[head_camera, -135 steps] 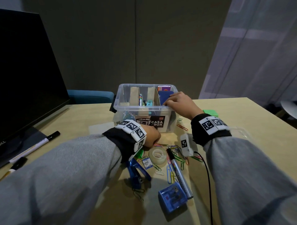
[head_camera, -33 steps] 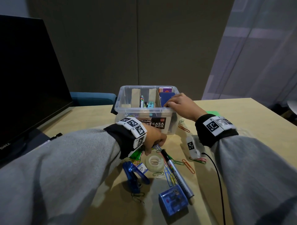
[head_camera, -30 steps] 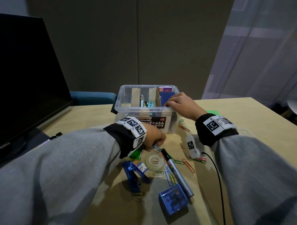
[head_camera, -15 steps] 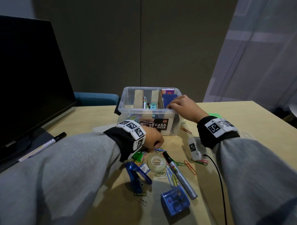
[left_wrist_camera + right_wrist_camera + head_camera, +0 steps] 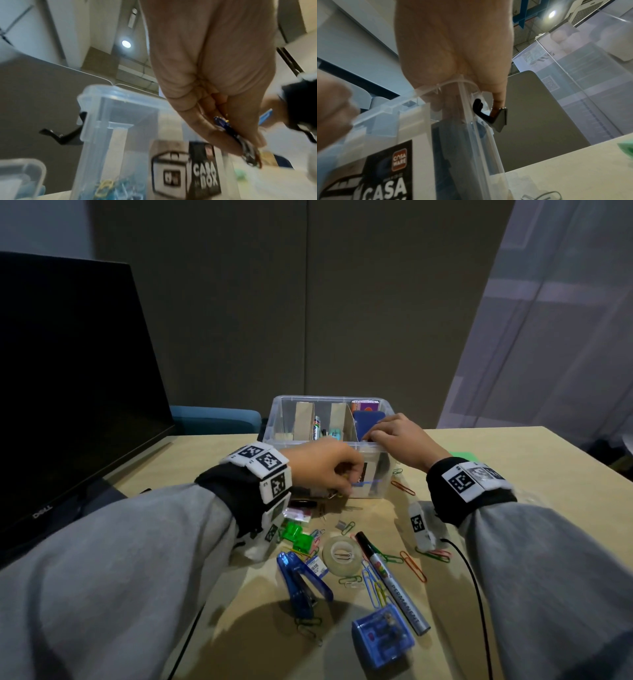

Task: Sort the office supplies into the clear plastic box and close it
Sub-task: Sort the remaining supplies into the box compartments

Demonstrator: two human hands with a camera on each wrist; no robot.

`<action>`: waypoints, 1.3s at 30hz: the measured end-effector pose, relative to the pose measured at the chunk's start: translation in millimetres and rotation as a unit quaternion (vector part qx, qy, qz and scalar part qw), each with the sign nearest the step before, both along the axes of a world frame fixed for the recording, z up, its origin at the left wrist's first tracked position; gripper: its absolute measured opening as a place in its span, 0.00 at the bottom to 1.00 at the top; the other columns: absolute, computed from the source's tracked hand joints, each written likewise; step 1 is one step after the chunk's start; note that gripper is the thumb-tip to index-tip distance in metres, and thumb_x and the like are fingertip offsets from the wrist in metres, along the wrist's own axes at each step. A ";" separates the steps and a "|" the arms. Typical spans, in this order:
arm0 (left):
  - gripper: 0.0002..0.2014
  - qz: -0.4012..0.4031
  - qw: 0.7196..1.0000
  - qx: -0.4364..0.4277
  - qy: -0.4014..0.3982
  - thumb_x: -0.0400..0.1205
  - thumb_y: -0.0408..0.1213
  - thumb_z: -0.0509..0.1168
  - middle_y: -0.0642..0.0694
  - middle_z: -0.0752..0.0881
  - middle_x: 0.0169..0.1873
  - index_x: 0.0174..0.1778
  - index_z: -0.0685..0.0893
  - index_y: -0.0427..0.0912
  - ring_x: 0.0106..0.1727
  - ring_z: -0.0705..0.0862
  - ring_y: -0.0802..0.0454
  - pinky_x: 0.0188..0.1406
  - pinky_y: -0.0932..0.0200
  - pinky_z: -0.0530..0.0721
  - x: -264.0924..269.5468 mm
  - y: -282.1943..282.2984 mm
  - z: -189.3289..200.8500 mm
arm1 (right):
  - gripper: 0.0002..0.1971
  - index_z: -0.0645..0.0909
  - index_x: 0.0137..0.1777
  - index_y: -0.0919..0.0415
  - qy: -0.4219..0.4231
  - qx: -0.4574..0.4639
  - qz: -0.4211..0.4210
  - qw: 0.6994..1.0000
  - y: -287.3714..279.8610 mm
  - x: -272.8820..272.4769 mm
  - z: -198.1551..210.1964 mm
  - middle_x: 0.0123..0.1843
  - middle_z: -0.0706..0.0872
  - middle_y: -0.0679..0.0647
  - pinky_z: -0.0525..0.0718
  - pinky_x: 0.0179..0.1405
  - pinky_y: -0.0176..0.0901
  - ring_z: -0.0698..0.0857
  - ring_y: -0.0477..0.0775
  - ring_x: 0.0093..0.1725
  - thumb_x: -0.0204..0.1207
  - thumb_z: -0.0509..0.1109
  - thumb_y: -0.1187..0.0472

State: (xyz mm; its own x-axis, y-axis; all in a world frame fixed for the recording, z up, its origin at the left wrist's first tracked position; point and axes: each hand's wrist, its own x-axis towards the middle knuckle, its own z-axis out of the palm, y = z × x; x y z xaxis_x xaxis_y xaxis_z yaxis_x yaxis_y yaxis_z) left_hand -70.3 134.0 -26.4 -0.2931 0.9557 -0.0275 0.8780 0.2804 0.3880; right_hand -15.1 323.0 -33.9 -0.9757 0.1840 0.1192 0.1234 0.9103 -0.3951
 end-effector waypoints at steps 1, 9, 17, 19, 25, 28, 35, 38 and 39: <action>0.05 0.010 1.000 0.024 -0.015 0.79 0.36 0.71 0.56 0.81 0.43 0.44 0.80 0.47 0.45 0.80 0.63 0.43 0.69 0.76 -0.9 -3.7 5.6 | 0.16 0.86 0.61 0.55 0.000 -0.001 -0.001 1.000 -0.3 0.6 0.8 0.68 0.81 0.53 0.65 0.63 0.44 0.67 0.50 0.72 0.87 0.56 0.56; 0.04 0.241 0.932 0.254 -0.094 0.78 0.31 0.72 0.47 0.86 0.41 0.45 0.83 0.40 0.38 0.88 0.56 0.38 0.65 0.88 -34.8 -32.5 42.0 | 0.16 0.86 0.62 0.55 -0.002 -0.011 -0.005 1.000 -1.0 0.1 0.2 0.68 0.80 0.53 0.65 0.62 0.43 0.66 0.49 0.72 0.87 0.56 0.56; 0.05 0.313 0.935 0.160 0.041 0.77 0.31 0.73 0.48 0.85 0.41 0.43 0.84 0.40 0.45 0.85 0.52 0.50 0.53 0.87 -56.4 -24.7 18.2 | 0.16 0.86 0.60 0.54 0.000 -0.001 -0.002 1.000 1.2 -2.3 -3.4 0.67 0.81 0.51 0.65 0.62 0.43 0.67 0.49 0.71 0.87 0.56 0.55; 0.05 0.300 0.940 0.147 0.069 0.78 0.33 0.73 0.49 0.83 0.43 0.45 0.82 0.42 0.46 0.83 0.51 0.50 0.54 0.85 -54.0 -23.2 14.4 | 0.16 0.86 0.60 0.53 0.002 -0.002 -0.002 1.000 2.4 -3.3 -4.5 0.66 0.81 0.51 0.65 0.64 0.44 0.67 0.49 0.71 0.87 0.56 0.55; 0.03 0.121 0.964 0.189 0.144 0.82 0.36 0.67 0.55 0.76 0.43 0.46 0.78 0.47 0.42 0.76 0.60 0.42 0.69 0.73 -16.0 -21.7 19.2 | 0.16 0.87 0.58 0.52 0.011 0.001 0.004 1.000 6.1 -6.2 -7.4 0.64 0.82 0.49 0.69 0.67 0.48 0.69 0.50 0.70 0.86 0.56 0.55; 0.01 0.011 0.994 0.006 0.113 0.82 0.38 0.66 0.55 0.80 0.43 0.47 0.80 0.48 0.44 0.79 0.61 0.43 0.69 0.74 1.8 -19.7 11.7 | 0.15 0.87 0.56 0.52 0.020 -0.002 0.008 1.000 7.2 -7.0 -7.9 0.62 0.83 0.49 0.70 0.67 0.49 0.70 0.50 0.69 0.86 0.57 0.56; 0.12 -0.003 0.976 -0.167 0.137 0.80 0.38 0.68 0.49 0.85 0.52 0.59 0.83 0.47 0.53 0.83 0.49 0.57 0.47 0.85 10.3 1.4 -38.6 | 0.15 0.87 0.56 0.52 0.022 -0.017 0.003 1.000 5.7 -6.6 -8.0 0.61 0.82 0.49 0.73 0.69 0.53 0.71 0.50 0.68 0.86 0.57 0.55; 0.11 0.006 0.975 -0.171 0.140 0.78 0.38 0.69 0.49 0.84 0.50 0.57 0.82 0.48 0.50 0.83 0.48 0.52 0.47 0.86 13.1 11.7 -45.5 | 0.15 0.87 0.56 0.53 0.026 -0.019 0.004 0.999 6.8 -6.9 -9.0 0.61 0.83 0.49 0.72 0.68 0.52 0.71 0.51 0.68 0.86 0.57 0.55; 0.11 0.004 0.974 -0.175 0.142 0.78 0.38 0.69 0.49 0.84 0.50 0.56 0.82 0.48 0.50 0.83 0.47 0.52 0.47 0.86 14.2 14.6 -47.1 | 0.16 0.87 0.57 0.53 0.027 -0.015 0.007 1.000 6.9 -6.8 -9.1 0.61 0.83 0.49 0.72 0.68 0.51 0.71 0.51 0.68 0.86 0.57 0.55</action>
